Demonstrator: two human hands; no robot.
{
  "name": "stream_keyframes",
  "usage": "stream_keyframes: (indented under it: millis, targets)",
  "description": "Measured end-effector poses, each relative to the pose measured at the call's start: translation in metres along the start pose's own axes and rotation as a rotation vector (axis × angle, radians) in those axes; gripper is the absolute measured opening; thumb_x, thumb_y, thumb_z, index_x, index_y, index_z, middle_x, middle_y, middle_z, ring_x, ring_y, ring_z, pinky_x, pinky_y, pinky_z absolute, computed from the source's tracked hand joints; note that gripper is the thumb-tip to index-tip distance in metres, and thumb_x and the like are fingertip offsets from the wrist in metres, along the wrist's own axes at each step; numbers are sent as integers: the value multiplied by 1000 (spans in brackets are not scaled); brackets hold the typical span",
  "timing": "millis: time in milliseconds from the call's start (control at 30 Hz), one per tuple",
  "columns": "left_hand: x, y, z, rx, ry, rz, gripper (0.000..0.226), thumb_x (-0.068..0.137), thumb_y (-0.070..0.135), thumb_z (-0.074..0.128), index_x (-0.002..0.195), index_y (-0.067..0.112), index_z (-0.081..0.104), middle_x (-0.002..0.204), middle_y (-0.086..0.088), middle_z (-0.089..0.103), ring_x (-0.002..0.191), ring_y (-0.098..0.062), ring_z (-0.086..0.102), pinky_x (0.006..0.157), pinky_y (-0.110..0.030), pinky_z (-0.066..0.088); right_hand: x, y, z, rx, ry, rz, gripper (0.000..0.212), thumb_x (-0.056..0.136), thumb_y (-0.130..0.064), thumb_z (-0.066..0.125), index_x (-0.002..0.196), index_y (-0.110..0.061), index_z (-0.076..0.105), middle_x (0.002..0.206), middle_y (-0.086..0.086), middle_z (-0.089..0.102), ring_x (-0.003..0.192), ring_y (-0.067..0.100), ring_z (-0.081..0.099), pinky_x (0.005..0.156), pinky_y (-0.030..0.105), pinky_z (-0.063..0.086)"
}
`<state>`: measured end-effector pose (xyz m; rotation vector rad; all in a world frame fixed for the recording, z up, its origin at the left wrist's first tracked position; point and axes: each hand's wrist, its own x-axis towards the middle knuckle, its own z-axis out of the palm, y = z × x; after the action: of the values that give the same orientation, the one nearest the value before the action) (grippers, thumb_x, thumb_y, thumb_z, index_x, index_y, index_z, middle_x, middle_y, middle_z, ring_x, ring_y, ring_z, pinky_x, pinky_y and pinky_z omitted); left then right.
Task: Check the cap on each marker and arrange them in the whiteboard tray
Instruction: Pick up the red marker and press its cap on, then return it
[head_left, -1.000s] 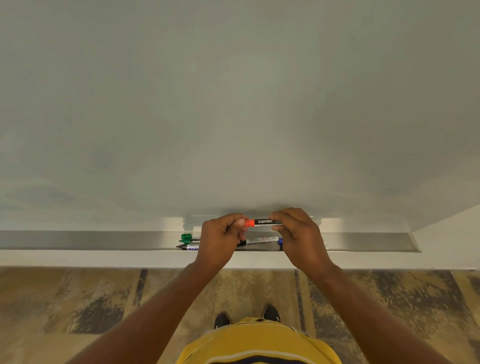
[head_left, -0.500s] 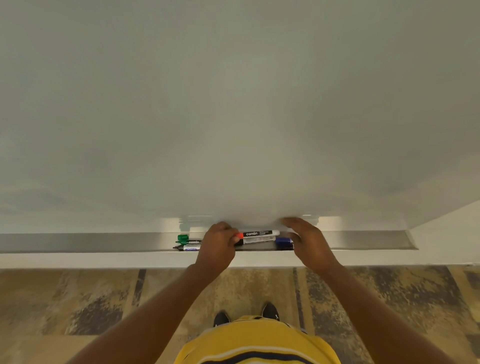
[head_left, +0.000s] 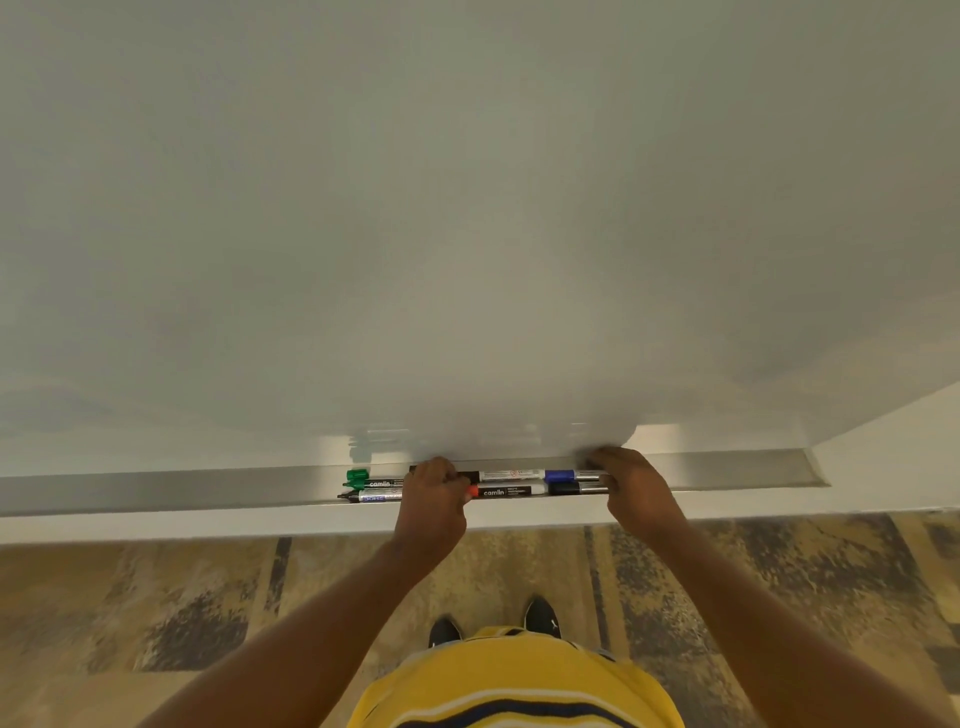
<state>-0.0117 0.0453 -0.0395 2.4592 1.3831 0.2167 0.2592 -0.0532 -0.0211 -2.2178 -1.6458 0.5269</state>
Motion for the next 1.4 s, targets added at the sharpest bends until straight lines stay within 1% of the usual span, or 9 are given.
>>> stream_keyframes:
  millis: [133, 267, 433, 833, 967, 1067, 1167, 1300, 1400]
  targets:
    - [6, 3, -3, -2, 11, 36, 13, 84, 19, 66, 94, 14, 73, 94, -4, 62, 86, -24, 56, 75, -39, 49, 0, 0, 2, -27, -17, -41, 43, 81, 8, 61, 120, -9, 62, 122, 11, 63, 112, 29, 57, 99, 33, 42]
    - [15, 9, 0, 22, -39, 175, 20, 80, 10, 66, 99, 14, 70, 105, -4, 65, 102, -25, 57, 81, -38, 46, 0, 1, 6, -55, -34, -95, 37, 80, 8, 63, 114, -7, 66, 119, 12, 65, 109, 31, 59, 95, 35, 45]
    - [18, 10, 9, 45, -93, 191, 34, 73, -3, 63, 102, 13, 69, 107, -3, 66, 104, -25, 57, 83, -37, 43, 1, 4, 13, -72, -62, -100, 39, 77, 10, 65, 112, -8, 67, 113, 12, 67, 104, 32, 61, 91, 34, 48]
    - [19, 9, 10, 21, -93, 233, 28, 83, 5, 60, 110, 12, 65, 113, -5, 64, 111, -25, 54, 91, -38, 42, 1, -4, 14, -68, -43, -76, 38, 79, 7, 64, 113, -10, 65, 114, 10, 66, 104, 29, 60, 94, 34, 47]
    - [12, 0, 8, 2, -34, 253, 21, 84, 7, 63, 104, 11, 66, 107, -5, 66, 101, -25, 59, 84, -37, 46, -2, -15, 16, -67, 36, -127, 38, 72, 14, 66, 106, -5, 67, 105, 14, 68, 96, 33, 63, 85, 36, 52]
    - [6, -9, 2, -11, 20, 245, 14, 84, 10, 62, 97, 13, 68, 96, -4, 66, 90, -25, 59, 79, -36, 48, -1, -35, 19, -60, 70, -190, 31, 72, 14, 66, 98, -4, 66, 95, 14, 67, 89, 32, 62, 77, 29, 48]
    - [-4, -26, -4, 1, 43, 189, 19, 79, 3, 63, 94, 12, 70, 95, -4, 67, 89, -23, 59, 78, -32, 46, 4, -60, 32, -9, 68, -266, 28, 75, 12, 65, 98, -4, 65, 96, 12, 66, 92, 30, 60, 79, 24, 43]
    - [-15, -56, -11, -8, 73, 86, 33, 70, -8, 66, 98, 8, 72, 98, -9, 69, 90, -27, 61, 80, -33, 49, 6, -101, 58, 14, 28, -375, 33, 79, 6, 66, 111, -5, 65, 108, 12, 67, 100, 27, 59, 88, 30, 47]
    - [-19, -77, -23, -20, 102, 3, 29, 69, -9, 65, 94, 5, 72, 92, -11, 69, 81, -30, 62, 71, -36, 53, 11, -136, 75, 26, -42, -451, 30, 80, 6, 64, 107, -4, 67, 103, 14, 67, 95, 28, 59, 85, 33, 48]
